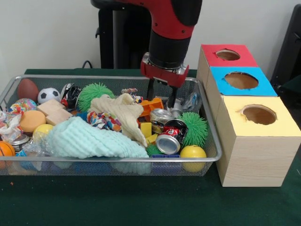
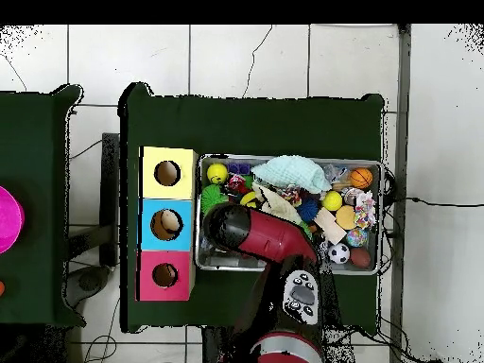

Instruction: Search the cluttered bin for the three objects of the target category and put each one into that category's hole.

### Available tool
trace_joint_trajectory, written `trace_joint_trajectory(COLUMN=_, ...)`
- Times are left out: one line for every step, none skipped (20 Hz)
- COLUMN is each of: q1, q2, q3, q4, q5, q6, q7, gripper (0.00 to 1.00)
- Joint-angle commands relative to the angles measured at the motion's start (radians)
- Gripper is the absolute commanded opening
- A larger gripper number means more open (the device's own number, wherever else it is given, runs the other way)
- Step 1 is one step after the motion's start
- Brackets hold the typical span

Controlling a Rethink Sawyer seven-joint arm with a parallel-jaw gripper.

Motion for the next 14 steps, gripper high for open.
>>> trace_joint_trajectory(q1=-0.006, q2=0.103, q3=0.036, q4=-0.008, q5=0.078, q6=-0.115, q7=0.290, gripper=1.00)
trace_joint_trajectory(q1=-0.009, q2=0.107, q3=0.040, q4=-0.003, q5=0.082, q6=-0.128, q7=0.285, gripper=1.00)
trace_joint_trajectory(q1=-0.011, q2=0.113, q3=0.044, q4=-0.002, q5=0.086, q6=-0.140, q7=0.282, gripper=1.00)
trace_joint_trajectory(q1=-0.013, q2=0.120, q3=0.048, q4=0.000, q5=0.091, q6=-0.152, q7=0.278, gripper=1.00)
trace_joint_trajectory(q1=-0.012, q2=0.124, q3=0.050, q4=0.002, q5=0.096, q6=-0.160, q7=0.278, gripper=1.00)
trace_joint_trajectory(q1=-0.011, q2=0.128, q3=0.052, q4=0.002, q5=0.102, q6=-0.165, q7=0.277, gripper=1.00)
trace_joint_trajectory(q1=-0.007, q2=0.130, q3=0.051, q4=0.002, q5=0.108, q6=-0.166, q7=0.278, gripper=1.00)
trace_joint_trajectory(q1=-0.003, q2=0.135, q3=0.050, q4=0.000, q5=0.113, q6=-0.169, q7=0.278, gripper=1.00)
trace_joint_trajectory(q1=0.000, q2=0.139, q3=0.051, q4=0.000, q5=0.119, q6=-0.169, q7=0.278, gripper=1.00)
trace_joint_trajectory(q1=0.002, q2=0.145, q3=0.050, q4=-0.003, q5=0.124, q6=-0.175, q7=0.275, gripper=1.00)
trace_joint_trajectory(q1=0.003, q2=0.151, q3=0.052, q4=-0.002, q5=0.128, q6=-0.185, q7=0.272, gripper=1.00)
trace_joint_trajectory(q1=-0.001, q2=0.154, q3=0.056, q4=0.001, q5=0.129, q6=-0.199, q7=0.266, gripper=1.00)
trace_joint_trajectory(q1=-0.005, q2=0.159, q3=0.059, q4=0.001, q5=0.128, q6=-0.207, q7=0.257, gripper=1.00)
trace_joint_trajectory(q1=-0.011, q2=0.160, q3=0.061, q4=0.008, q5=0.122, q6=-0.221, q7=0.247, gripper=1.00)
